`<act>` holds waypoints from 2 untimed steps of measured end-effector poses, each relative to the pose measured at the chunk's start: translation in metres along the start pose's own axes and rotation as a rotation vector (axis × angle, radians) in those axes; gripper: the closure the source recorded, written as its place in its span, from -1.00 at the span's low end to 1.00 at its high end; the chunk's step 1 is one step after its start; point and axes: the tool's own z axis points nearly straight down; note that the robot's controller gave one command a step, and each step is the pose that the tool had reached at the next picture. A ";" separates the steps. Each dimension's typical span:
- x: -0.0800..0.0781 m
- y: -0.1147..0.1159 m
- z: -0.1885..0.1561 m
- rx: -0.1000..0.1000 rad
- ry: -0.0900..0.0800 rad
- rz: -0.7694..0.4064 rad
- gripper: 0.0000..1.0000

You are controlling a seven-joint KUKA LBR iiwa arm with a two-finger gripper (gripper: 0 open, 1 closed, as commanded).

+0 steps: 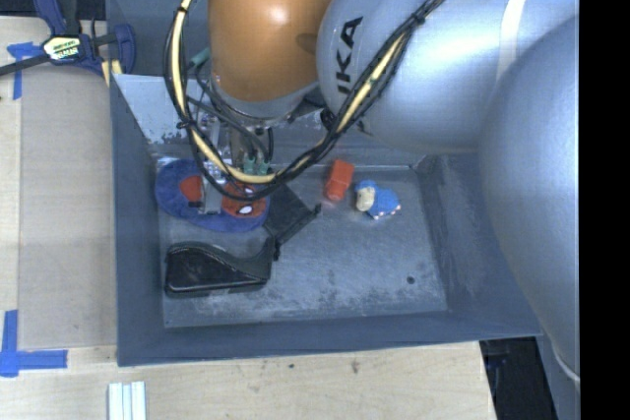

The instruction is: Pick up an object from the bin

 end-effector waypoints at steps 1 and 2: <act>-0.032 -0.002 0.070 0.004 0.007 0.136 -1.00; -0.025 0.004 0.104 0.003 0.005 0.356 -1.00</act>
Offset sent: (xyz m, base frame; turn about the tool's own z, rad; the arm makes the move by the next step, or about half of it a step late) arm 0.0322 -0.0010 -0.0666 0.1359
